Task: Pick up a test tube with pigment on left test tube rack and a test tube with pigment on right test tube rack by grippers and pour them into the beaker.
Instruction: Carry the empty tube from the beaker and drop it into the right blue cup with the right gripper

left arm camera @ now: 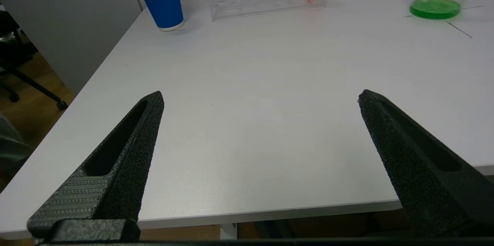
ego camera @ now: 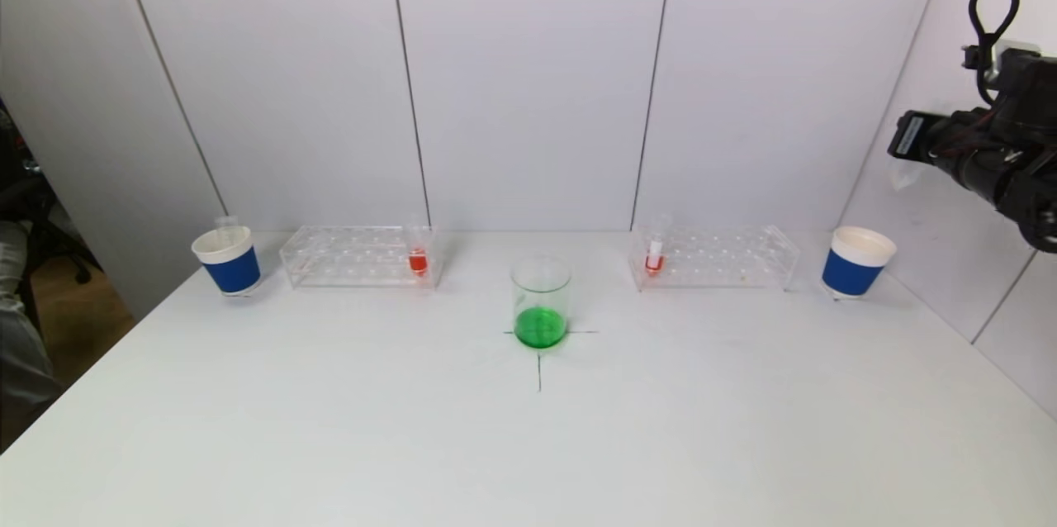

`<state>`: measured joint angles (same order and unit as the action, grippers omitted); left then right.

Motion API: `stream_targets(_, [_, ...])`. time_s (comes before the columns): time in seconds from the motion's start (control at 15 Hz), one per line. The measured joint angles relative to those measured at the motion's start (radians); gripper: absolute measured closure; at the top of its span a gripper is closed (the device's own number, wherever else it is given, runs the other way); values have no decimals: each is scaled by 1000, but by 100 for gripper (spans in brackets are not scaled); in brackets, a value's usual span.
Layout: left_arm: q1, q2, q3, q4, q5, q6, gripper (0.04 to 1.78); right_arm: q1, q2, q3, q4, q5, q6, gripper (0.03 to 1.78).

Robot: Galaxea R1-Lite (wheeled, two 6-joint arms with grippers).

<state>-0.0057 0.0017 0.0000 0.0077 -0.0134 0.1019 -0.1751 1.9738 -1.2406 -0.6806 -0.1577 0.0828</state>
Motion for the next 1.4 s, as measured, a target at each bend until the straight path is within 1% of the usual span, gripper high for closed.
stream_targets(0.07, [0, 0, 0, 0, 0, 0, 6, -2, 27, 8, -34, -1, 0, 128])
stream_targets(0.27, [0, 0, 0, 0, 0, 0, 6, -9, 88, 22, -58, 1, -1, 128])
stream_targets(0.8, [0, 0, 0, 0, 0, 0, 6, -27, 195, 7, -61, -5, -4, 128])
stream_targets(1.4, [0, 0, 0, 0, 0, 0, 6, -56, 270, -27, -62, -3, -9, 128])
